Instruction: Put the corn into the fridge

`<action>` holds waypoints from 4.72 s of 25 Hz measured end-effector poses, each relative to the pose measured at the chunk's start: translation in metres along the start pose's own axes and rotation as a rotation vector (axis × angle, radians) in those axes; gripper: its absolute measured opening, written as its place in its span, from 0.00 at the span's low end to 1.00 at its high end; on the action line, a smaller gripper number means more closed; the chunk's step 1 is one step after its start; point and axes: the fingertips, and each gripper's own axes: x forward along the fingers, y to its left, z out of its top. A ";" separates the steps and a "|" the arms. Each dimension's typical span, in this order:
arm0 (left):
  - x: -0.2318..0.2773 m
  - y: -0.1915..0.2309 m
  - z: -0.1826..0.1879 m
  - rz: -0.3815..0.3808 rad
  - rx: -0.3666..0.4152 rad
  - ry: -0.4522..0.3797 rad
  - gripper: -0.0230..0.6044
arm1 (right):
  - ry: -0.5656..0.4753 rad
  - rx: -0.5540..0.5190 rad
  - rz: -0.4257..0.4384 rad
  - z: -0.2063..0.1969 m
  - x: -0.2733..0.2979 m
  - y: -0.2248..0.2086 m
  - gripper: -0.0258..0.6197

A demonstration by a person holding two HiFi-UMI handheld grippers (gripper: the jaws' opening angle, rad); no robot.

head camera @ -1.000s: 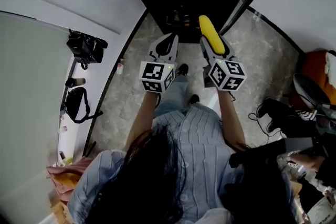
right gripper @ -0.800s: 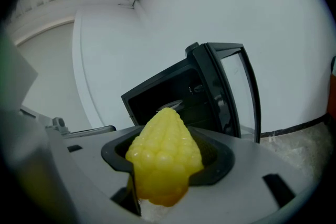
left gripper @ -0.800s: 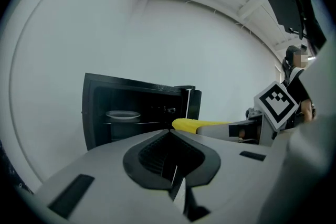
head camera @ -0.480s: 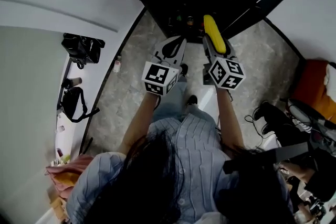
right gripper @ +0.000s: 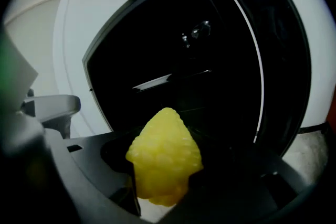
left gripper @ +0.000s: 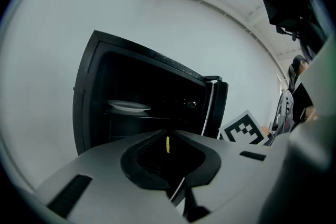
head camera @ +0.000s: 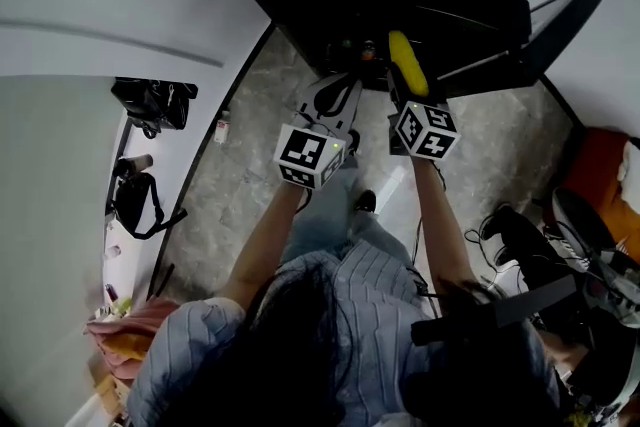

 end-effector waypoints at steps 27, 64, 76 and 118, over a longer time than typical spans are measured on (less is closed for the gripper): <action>0.029 0.065 -0.031 0.004 -0.060 0.067 0.05 | 0.201 -0.122 -0.113 -0.048 0.140 -0.049 0.42; 0.015 0.081 -0.056 0.085 -0.068 0.106 0.05 | 0.248 -0.336 -0.097 -0.048 0.198 -0.055 0.43; 0.015 0.072 -0.051 0.071 -0.059 0.101 0.05 | 0.242 -0.371 -0.075 -0.039 0.184 -0.042 0.46; -0.053 0.009 0.014 -0.057 -0.252 -0.138 0.05 | -0.040 -0.093 0.122 0.026 -0.012 0.042 0.42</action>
